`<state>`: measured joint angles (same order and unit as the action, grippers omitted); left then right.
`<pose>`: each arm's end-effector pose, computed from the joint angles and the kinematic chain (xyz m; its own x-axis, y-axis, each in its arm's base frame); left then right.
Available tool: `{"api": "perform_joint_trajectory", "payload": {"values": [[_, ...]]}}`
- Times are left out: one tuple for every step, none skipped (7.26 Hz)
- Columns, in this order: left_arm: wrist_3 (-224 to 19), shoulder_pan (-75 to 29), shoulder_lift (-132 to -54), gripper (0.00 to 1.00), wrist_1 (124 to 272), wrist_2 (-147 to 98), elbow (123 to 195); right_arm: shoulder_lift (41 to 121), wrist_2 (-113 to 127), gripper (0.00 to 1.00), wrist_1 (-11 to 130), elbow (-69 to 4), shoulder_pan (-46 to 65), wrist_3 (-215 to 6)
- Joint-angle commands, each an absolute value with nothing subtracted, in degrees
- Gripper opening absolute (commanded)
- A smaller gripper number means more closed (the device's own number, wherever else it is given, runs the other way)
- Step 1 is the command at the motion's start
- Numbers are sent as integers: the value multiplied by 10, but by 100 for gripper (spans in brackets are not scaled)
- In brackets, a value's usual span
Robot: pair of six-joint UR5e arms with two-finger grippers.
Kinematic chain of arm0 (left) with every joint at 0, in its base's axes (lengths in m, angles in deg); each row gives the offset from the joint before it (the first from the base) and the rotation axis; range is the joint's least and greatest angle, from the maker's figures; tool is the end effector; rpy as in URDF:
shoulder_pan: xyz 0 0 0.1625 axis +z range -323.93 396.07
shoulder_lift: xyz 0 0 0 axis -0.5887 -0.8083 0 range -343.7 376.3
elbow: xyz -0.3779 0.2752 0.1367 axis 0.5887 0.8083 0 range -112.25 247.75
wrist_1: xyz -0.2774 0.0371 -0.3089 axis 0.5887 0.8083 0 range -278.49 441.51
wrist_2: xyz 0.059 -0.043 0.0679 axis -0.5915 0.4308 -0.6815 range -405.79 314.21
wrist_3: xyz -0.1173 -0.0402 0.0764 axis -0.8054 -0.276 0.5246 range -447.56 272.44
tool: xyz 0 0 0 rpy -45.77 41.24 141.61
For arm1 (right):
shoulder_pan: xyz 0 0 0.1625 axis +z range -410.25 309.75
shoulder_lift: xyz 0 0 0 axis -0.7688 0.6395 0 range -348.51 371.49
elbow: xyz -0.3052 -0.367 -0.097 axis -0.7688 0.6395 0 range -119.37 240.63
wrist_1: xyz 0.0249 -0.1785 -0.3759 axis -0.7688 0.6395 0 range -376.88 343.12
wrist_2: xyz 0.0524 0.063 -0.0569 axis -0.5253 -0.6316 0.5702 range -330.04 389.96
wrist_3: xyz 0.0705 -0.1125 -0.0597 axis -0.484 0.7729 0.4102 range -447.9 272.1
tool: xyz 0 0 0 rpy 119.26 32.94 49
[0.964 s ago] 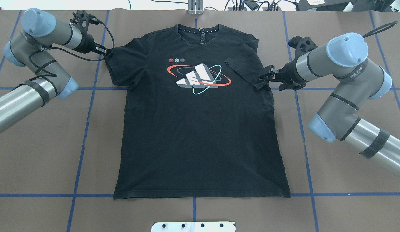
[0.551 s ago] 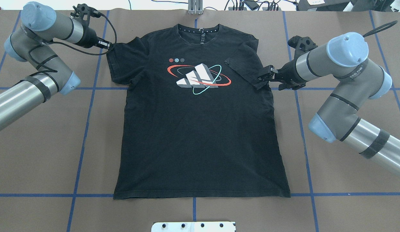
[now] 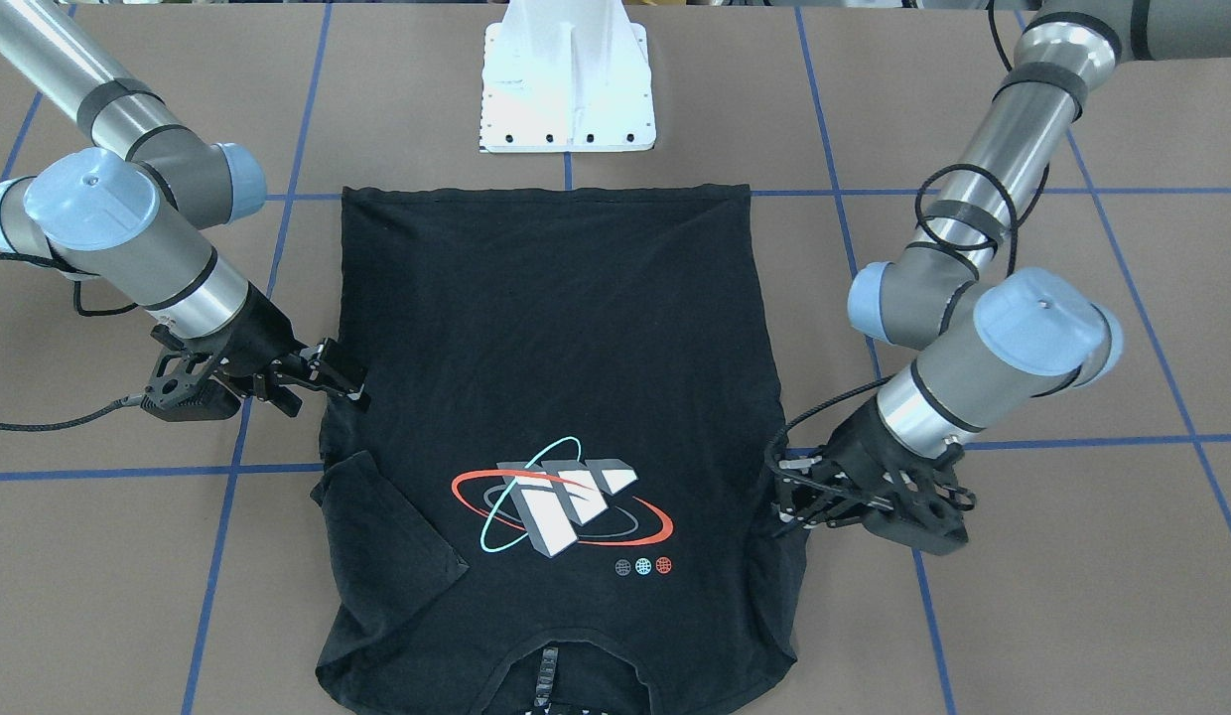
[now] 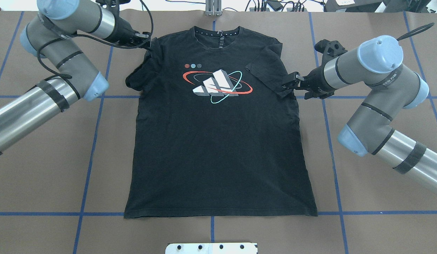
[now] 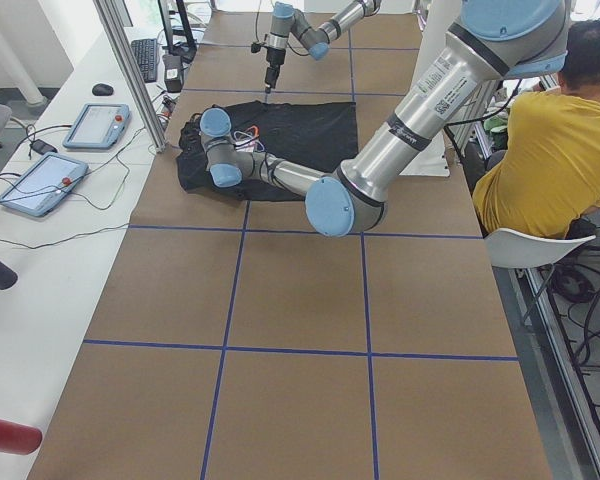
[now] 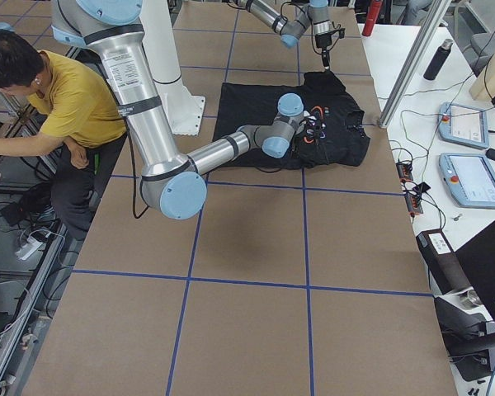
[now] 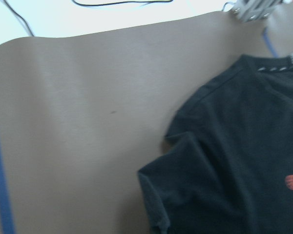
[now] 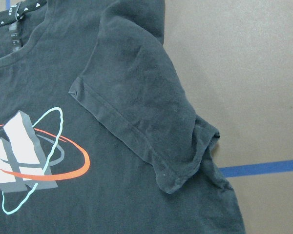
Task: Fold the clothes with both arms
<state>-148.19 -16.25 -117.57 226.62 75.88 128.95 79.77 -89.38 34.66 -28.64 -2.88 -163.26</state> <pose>0.4863 -0.7227 0.3592 0.3629 0.2130 -0.9072 0.2220 0.9257 0.3062 -0.4346 -0.5637 0.4522 0.4231 0.1341 0.8961 -0.2569 0.9661 -0.0233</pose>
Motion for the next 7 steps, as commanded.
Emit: {"api": "perform_joint_trajectory", "payload": {"values": [[-1511, -120, -1217, 0, 2250, 674, 1254, 798, -892, 100, 346, -285, -29, -1630], [-1511, -119, -1223, 0, 2252, 656, 1233, 797, -891, 100, 346, -283, -30, -1631], [-1512, -119, -1232, 0, 2256, 628, 1214, 797, -890, 100, 346, -283, -30, -1631], [-1514, -119, -1232, 45, 2259, 625, 1213, 795, -890, 100, 346, -282, -32, -1633], [-1516, -121, -1232, 92, 2260, 627, 1220, 793, -888, 100, 348, -286, -32, -1637], [-1516, -122, -1230, 94, 2262, 629, 1234, 793, -867, 100, 349, -291, -37, -1645], [-1517, -124, -1207, 95, 2257, 648, 1277, 789, -824, 100, 351, -297, -64, -1706]]}}
